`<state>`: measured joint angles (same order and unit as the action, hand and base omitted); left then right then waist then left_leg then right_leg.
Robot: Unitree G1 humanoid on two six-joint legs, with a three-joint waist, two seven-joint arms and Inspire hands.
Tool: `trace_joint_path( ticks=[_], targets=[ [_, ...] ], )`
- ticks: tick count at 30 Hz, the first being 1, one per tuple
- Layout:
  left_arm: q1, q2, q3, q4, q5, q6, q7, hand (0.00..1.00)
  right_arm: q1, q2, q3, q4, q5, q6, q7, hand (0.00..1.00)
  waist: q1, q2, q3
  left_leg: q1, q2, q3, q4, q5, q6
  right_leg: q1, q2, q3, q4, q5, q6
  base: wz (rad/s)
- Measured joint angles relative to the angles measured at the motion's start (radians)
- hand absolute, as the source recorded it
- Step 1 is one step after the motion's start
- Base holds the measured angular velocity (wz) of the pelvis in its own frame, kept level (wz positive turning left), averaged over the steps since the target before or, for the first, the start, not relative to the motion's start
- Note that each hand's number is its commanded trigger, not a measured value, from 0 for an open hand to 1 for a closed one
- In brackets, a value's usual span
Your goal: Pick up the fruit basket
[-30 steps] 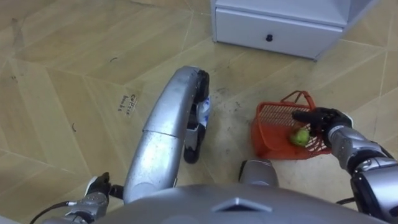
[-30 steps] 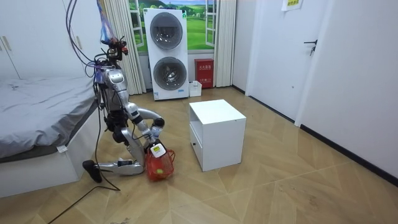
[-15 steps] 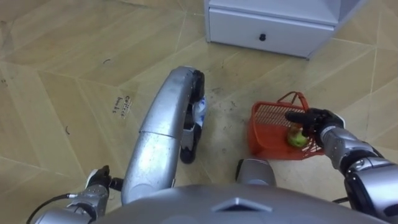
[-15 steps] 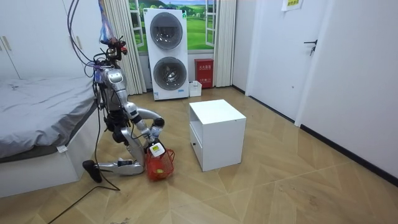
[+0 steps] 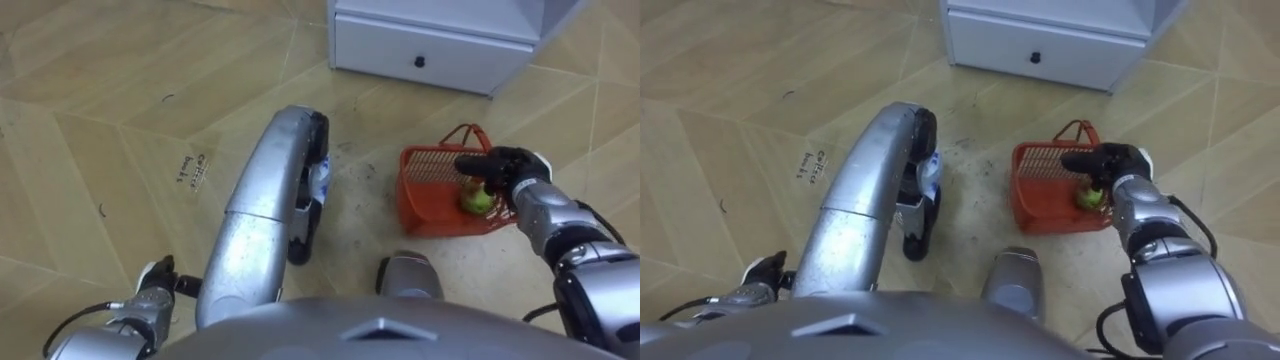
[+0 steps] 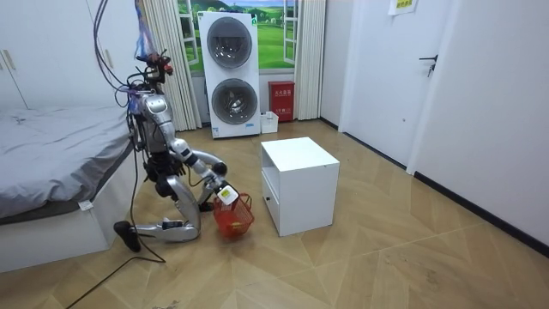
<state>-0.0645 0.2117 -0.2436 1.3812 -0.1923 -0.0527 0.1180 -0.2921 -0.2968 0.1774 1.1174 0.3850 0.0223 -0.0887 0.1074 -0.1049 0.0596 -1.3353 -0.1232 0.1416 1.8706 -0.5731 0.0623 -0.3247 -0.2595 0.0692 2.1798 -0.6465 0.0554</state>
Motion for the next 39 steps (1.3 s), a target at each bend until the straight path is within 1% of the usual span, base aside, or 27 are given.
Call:
trace_joint_path(
  ticks=[2,5,8,10,11,14,15,16,17,18,19,20,21,22,23,24,26,27,28,29,30,31,32,34,35,36,39],
  targets=[
    [-0.020,0.003,0.004,0.000,0.000,0.000,0.011,0.00,0.000,0.000,-0.001,-0.045,-0.009,0.001,-0.008,1.00,-0.003,-0.002,-0.0002,0.000,-0.008,-0.003,0.008,-0.006,0.008,0.011,-0.001,-0.005,-0.008,0.000,0.000,0.05],
    [-0.048,0.002,0.010,-0.003,0.000,0.000,0.029,0.00,0.000,0.000,-0.001,-0.141,-0.017,0.001,-0.037,1.00,-0.021,-0.002,-0.0009,0.003,-0.012,-0.003,0.025,-0.021,0.036,0.034,-0.001,-0.010,-0.032,-0.003,-0.007,0.02],
    [-0.073,0.003,0.023,-0.016,0.003,-0.001,0.036,0.00,-0.003,-0.001,-0.002,-0.227,-0.019,0.001,-0.055,1.00,-0.025,0.003,-0.0023,0.004,-0.004,-0.001,0.023,-0.035,0.064,0.044,0.009,-0.003,-0.083,-0.035,-0.007,-0.12],
    [-0.075,0.004,0.045,-0.035,0.009,-0.006,0.053,0.00,-0.011,-0.003,-0.002,-0.293,-0.020,0.001,-0.061,1.00,-0.017,0.015,-0.0075,0.010,0.025,-0.003,-0.018,-0.041,0.077,0.015,0.018,0.011,-0.164,-0.053,0.004,-0.44],
    [-0.074,0.004,0.047,-0.036,0.009,-0.006,0.056,0.00,-0.015,-0.003,-0.002,-0.301,-0.018,0.001,-0.061,1.00,-0.015,0.018,-0.0080,0.018,0.030,-0.005,-0.036,-0.040,0.080,0.010,0.018,0.010,-0.196,-0.054,0.006,-0.44],
    [-0.045,0.004,0.084,-0.044,0.012,-0.007,0.066,0.00,-0.016,-0.005,-0.002,-0.354,-0.017,0.003,-0.060,1.00,0.014,0.024,-0.0106,0.099,0.065,-0.003,-0.181,-0.033,0.094,0.009,0.008,0.010,-0.416,-0.052,0.012,-0.62],
    [-0.012,0.007,0.101,-0.068,0.012,-0.013,0.068,0.00,-0.016,-0.006,-0.003,-0.388,-0.021,0.014,-0.057,1.00,0.027,0.022,-0.0121,0.145,0.075,0.005,-0.258,-0.025,0.095,0.018,-0.009,0.002,-0.529,-0.039,0.027,-0.64],
    [0.025,0.007,0.121,-0.082,0.012,-0.021,0.068,0.00,-0.015,-0.010,-0.006,-0.421,-0.020,0.021,-0.049,1.00,0.025,0.022,-0.0139,0.199,0.074,0.016,-0.341,-0.010,0.101,0.043,-0.029,-0.015,-0.643,-0.010,0.034,-0.55],
    [0.044,0.008,0.125,-0.091,0.013,-0.021,0.068,0.00,-0.013,-0.013,-0.010,-0.443,-0.020,0.024,-0.046,1.00,0.025,0.023,-0.0147,0.227,0.074,0.022,-0.381,-0.002,0.104,0.053,-0.033,-0.018,-0.695,0.013,0.033,-0.39],
    [0.091,0.012,0.131,-0.119,0.015,-0.024,0.071,0.00,0.008,-0.016,-0.028,-0.514,-0.020,0.024,-0.046,1.00,0.026,0.022,-0.0171,0.283,0.069,0.034,-0.464,0.015,0.109,0.066,-0.038,-0.017,-0.781,0.081,0.028,-0.28],
    [0.137,0.015,0.154,-0.147,0.031,-0.024,0.077,0.00,0.039,-0.020,-0.042,-0.589,-0.024,0.024,-0.046,1.00,0.022,0.017,-0.0243,0.338,0.061,0.045,-0.543,0.033,0.118,0.075,-0.047,-0.014,-0.845,0.174,0.019,-0.23],
    [0.159,0.014,0.166,-0.158,0.035,-0.024,0.080,0.00,0.050,-0.025,-0.045,-0.617,-0.036,0.024,-0.044,1.00,0.020,0.019,-0.0248,0.372,0.059,0.048,-0.578,0.040,0.123,0.084,-0.050,-0.019,-0.871,0.231,0.014,-0.16],
    [0.195,0.015,0.185,-0.173,0.048,-0.024,0.092,0.00,0.063,-0.030,-0.046,-0.642,-0.069,0.026,-0.039,1.00,0.021,0.023,-0.0287,0.436,0.054,0.049,-0.649,0.052,0.126,0.087,-0.051,-0.019,-0.909,0.365,0.006,-0.18],
    [0.219,0.016,0.195,-0.186,0.048,-0.026,0.107,0.00,0.074,-0.027,-0.050,-0.648,-0.107,0.030,-0.041,1.00,0.019,0.026,-0.0309,0.499,0.054,0.049,-0.719,0.066,0.127,0.080,-0.049,-0.017,-0.930,0.496,0.009,-0.22],
    [0.229,0.016,0.197,-0.186,0.048,-0.028,0.114,0.00,0.083,-0.024,-0.057,-0.669,-0.117,0.032,-0.040,1.00,0.021,0.027,-0.0310,0.530,0.053,0.049,-0.752,0.073,0.126,0.068,-0.048,-0.017,-0.931,0.529,0.017,-0.23],
    [0.245,0.014,0.197,-0.185,0.049,-0.036,0.124,0.00,0.100,-0.024,-0.058,-0.721,-0.119,0.036,-0.037,1.00,0.019,0.034,-0.0345,0.587,0.051,0.046,-0.817,0.087,0.124,0.032,-0.042,-0.018,-0.914,0.540,0.025,-0.17],
    [0.259,0.008,0.197,-0.184,0.049,-0.034,0.136,0.00,0.107,-0.026,-0.059,-0.754,-0.116,0.035,-0.027,1.00,0.008,0.041,-0.0372,0.693,0.043,0.045,-0.915,0.108,0.120,-0.022,-0.027,-0.027,-0.874,0.482,0.032,-0.16],
    [0.267,0.003,0.197,-0.182,0.052,-0.037,0.139,0.00,0.115,-0.026,-0.068,-0.775,-0.118,0.035,-0.025,1.00,0.010,0.053,-0.0440,0.761,0.048,0.045,-0.978,0.121,0.115,-0.047,-0.014,-0.034,-0.898,0.414,0.038,-0.22],
    [0.281,0.000,0.196,-0.185,0.056,-0.039,0.137,0.00,0.122,-0.025,-0.071,-0.796,-0.118,0.034,-0.022,1.00,0.015,0.068,-0.0488,0.831,0.058,0.043,-1.040,0.135,0.108,-0.051,-0.011,-0.062,-0.971,0.355,0.045,-0.27],
    [0.288,0.000,0.195,-0.186,0.056,-0.040,0.137,0.00,0.123,-0.024,-0.071,-0.806,-0.118,0.034,-0.021,1.00,0.017,0.074,-0.0484,0.864,0.065,0.043,-1.070,0.142,0.102,-0.050,-0.009,-0.081,-1.026,0.335,0.048,-0.31],
    [0.295,0.003,0.196,-0.194,0.059,-0.038,0.138,0.00,0.123,-0.024,-0.070,-0.827,-0.118,0.030,-0.020,1.00,0.020,0.080,-0.0507,0.919,0.077,0.041,-1.133,0.161,0.089,-0.042,-0.009,-0.125,-1.159,0.309,0.049,-0.26],
    [0.296,0.009,0.200,-0.202,0.073,-0.036,0.138,0.00,0.123,-0.024,-0.071,-0.839,-0.121,0.018,-0.021,1.00,0.022,0.077,-0.0524,0.965,0.085,0.041,-1.193,0.184,0.078,-0.025,-0.007,-0.172,-1.304,0.304,0.050,-0.22],
    [0.297,0.010,0.200,-0.212,0.076,-0.032,0.139,0.00,0.123,-0.025,-0.071,-0.847,-0.121,0.016,-0.022,1.00,0.027,0.076,-0.0528,0.983,0.093,0.041,-1.218,0.192,0.071,-0.013,0.003,-0.196,-1.385,0.306,0.049,-0.21],
    [0.303,0.005,0.203,-0.248,0.078,-0.019,0.142,0.00,0.124,-0.026,-0.071,-0.878,-0.122,0.013,-0.025,1.00,0.043,0.070,-0.0558,1.045,0.117,0.045,-1.298,0.218,0.039,0.070,0.047,-0.262,-1.612,0.334,0.051,-0.32],
    [0.305,0.004,0.206,-0.258,0.078,-0.016,0.141,0.00,0.124,-0.026,-0.071,-0.888,-0.120,0.013,-0.025,1.00,0.052,0.069,-0.0561,1.054,0.124,0.046,-1.315,0.223,0.031,0.093,0.061,-0.268,-1.653,0.341,0.053,-0.26],
    [0.305,0.002,0.211,-0.263,0.082,-0.012,0.141,0.00,0.126,-0.024,-0.071,-0.905,-0.120,0.011,-0.028,1.00,0.057,0.070,-0.0550,1.077,0.138,0.041,-1.344,0.241,0.017,0.126,0.086,-0.278,-1.712,0.371,0.043,-0.12],
    [0.325,0.002,0.222,-0.295,0.090,0.006,0.140,0.00,0.129,-0.026,-0.071,-0.942,-0.107,0.009,-0.033,1.00,0.056,0.058,-0.0551,1.154,0.143,0.035,-1.448,0.280,-0.010,0.199,0.112,-0.293,-1.821,0.401,0.028,-0.03]
  ],
)
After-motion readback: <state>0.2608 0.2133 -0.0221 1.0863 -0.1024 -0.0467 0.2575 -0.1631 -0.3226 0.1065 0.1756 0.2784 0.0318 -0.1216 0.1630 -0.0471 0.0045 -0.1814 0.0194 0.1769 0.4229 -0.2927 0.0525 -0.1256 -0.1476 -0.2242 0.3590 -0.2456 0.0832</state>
